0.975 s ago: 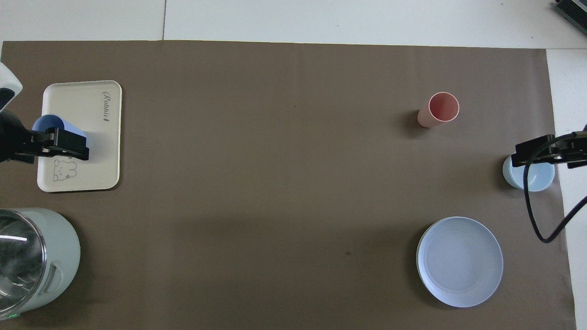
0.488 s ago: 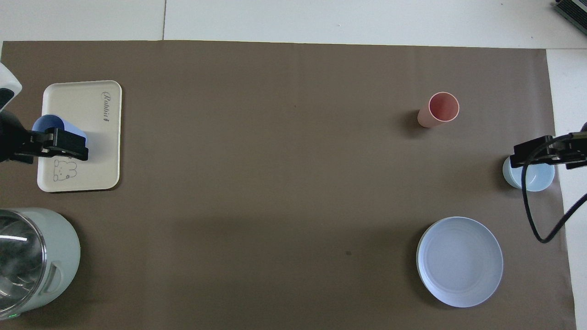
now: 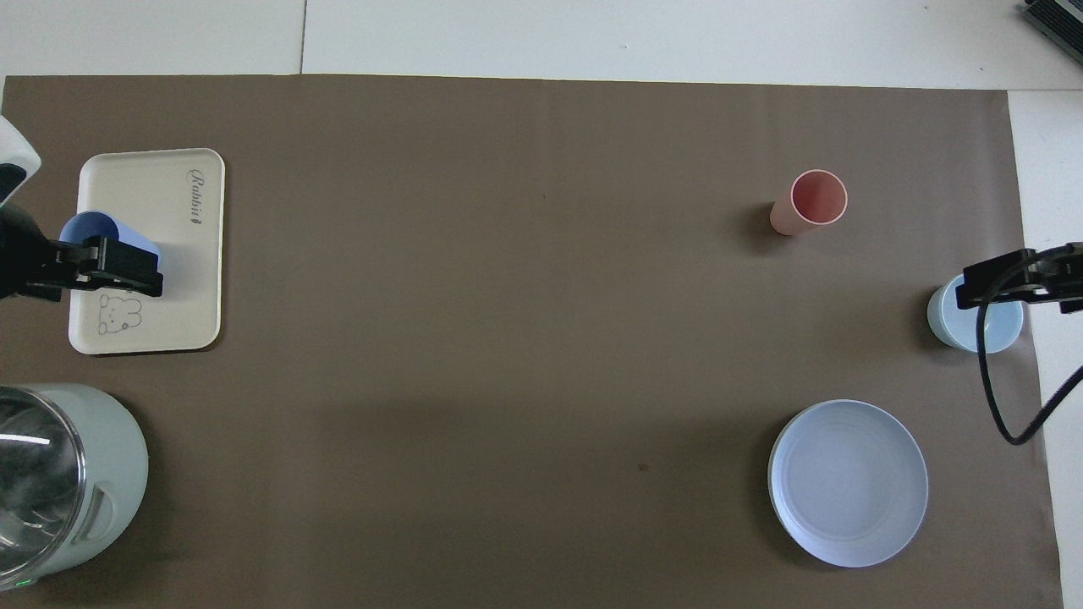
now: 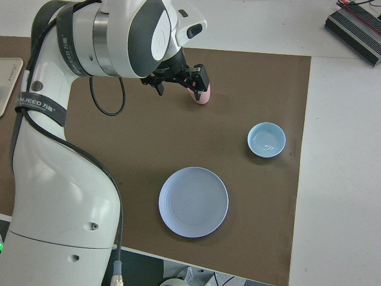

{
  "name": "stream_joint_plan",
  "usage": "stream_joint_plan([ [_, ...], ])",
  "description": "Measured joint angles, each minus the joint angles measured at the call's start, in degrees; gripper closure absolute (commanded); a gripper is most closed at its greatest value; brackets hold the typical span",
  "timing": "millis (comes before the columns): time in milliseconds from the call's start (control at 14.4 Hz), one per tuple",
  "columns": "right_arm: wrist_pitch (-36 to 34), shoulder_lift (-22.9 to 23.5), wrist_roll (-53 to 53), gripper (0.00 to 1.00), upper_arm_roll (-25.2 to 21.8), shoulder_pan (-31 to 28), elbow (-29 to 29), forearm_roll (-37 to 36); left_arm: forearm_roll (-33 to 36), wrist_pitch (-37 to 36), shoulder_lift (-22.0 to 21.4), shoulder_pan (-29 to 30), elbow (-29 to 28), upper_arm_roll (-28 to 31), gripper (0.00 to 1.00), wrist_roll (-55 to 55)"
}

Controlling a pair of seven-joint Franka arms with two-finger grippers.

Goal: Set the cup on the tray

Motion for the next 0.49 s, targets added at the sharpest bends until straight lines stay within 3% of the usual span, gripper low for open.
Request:
stream_joint_plan([
  [488,0.0,0.0,0.0,0.0,0.9,0.0,-0.2,0.0,0.0,0.0,0.0,0.0,0.0,0.0,0.0,0.5],
])
